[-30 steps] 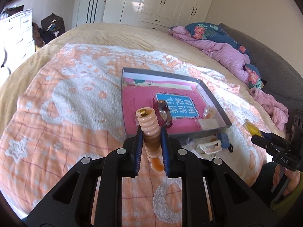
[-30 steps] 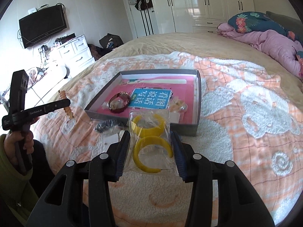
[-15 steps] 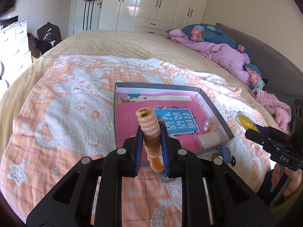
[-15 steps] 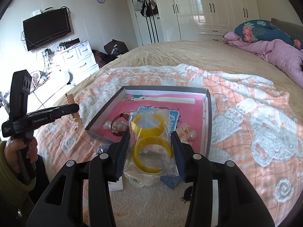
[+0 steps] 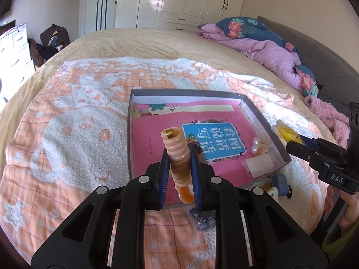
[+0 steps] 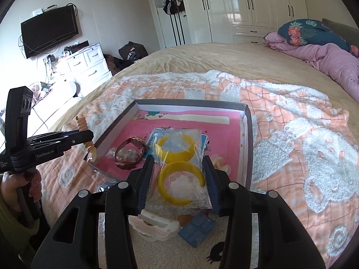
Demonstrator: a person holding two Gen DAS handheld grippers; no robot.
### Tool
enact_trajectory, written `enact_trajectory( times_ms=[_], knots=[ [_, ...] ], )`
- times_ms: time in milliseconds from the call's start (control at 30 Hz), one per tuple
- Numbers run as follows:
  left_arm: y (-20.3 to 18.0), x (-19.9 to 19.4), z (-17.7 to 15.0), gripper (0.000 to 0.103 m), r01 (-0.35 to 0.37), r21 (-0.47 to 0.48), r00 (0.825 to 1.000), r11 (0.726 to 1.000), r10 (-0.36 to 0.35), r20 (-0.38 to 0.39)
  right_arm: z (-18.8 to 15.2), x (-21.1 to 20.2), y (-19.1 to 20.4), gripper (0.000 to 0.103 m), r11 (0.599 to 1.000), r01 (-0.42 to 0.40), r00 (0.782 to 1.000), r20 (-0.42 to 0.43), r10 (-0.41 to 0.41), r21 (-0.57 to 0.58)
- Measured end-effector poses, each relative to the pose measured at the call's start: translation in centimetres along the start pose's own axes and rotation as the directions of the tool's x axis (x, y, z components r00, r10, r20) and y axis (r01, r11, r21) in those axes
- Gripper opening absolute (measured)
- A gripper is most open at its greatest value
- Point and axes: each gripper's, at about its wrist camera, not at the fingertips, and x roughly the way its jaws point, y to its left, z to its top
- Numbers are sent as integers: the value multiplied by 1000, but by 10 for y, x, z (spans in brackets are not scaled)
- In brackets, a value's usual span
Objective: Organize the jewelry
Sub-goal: 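Carry the hair tie with the left gripper over the gray box while the right carries the bangles bag there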
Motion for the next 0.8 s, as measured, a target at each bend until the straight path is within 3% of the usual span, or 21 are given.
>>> enact_trajectory(
  times_ms=[500,700,800],
  knots=[
    [11,34,-6,12,-5,-23,998,1000,4,-59,-6,53,-7,43,998,42,996,-82,-45,-36],
    [12,37,-6,12,-3,-25,998,1000,1,-64,-9,60,-10,48,999,33,995,-98,-35,-26],
    [12,36,-6,12,-2,-28,998,1000,0,-65,-9,56,-12,61,1000,21,996,-88,-22,-4]
  ],
)
